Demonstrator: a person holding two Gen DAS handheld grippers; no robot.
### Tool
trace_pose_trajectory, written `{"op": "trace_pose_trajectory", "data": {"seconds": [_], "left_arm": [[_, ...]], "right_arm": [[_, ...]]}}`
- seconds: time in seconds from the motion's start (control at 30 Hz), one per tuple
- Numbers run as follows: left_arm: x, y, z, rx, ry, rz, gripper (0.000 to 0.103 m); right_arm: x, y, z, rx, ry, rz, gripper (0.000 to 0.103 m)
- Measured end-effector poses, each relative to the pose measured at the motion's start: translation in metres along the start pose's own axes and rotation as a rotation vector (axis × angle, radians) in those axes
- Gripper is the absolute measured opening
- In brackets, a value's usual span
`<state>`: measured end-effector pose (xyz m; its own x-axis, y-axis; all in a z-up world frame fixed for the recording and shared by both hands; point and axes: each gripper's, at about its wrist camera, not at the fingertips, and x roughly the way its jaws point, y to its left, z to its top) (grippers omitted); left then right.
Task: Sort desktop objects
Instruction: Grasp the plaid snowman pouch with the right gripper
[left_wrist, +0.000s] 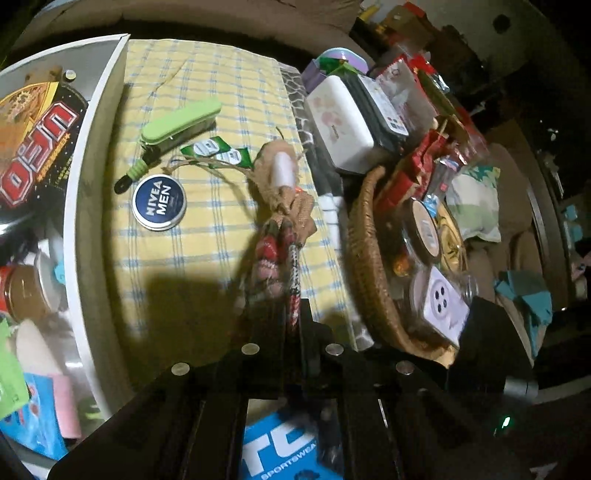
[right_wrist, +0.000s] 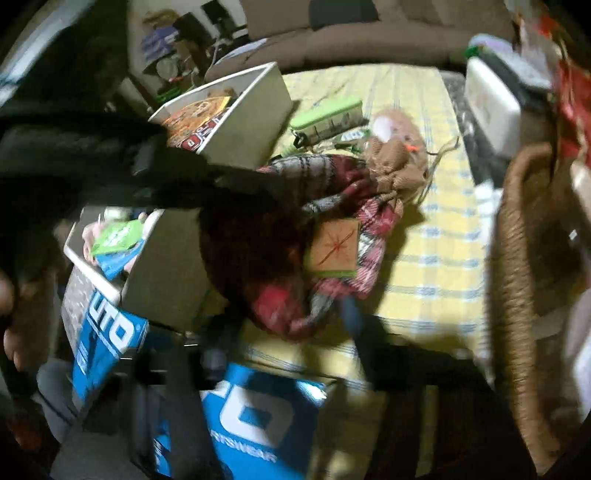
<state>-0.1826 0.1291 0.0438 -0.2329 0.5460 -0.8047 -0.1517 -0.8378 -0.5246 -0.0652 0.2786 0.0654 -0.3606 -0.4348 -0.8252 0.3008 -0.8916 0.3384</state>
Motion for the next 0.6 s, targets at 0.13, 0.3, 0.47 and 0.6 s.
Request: {"op": "trace_pose_trajectory", "data": {"seconds": [0.13, 0.3, 0.47, 0.6], "left_arm": [[-0.01, -0.005, -0.003, 0.005, -0.01, -0.028, 0.004], [-0.037, -0.016, -0.007, 0.006, -0.046, -0.073, 0.004], [-0.104, -0.031, -0.009, 0.023, -0.133, -0.124, 0.004], [-0.168, -0.039, -0.013, 0.065, -0.203, -0.126, 0.004]], "right_arm": [[-0.014, 0.001, -0.005, 0.02, -0.026, 0.012, 0.019], [-0.04, 0.024, -0.002, -0.032, -0.053, -0.034, 0.012], [-0.082, 0.065, 0.011, -0.104, -0.129, -0.079, 0.011], [-0.119, 0.111, 0.024, -0.157, -0.202, -0.074, 0.011]]}}
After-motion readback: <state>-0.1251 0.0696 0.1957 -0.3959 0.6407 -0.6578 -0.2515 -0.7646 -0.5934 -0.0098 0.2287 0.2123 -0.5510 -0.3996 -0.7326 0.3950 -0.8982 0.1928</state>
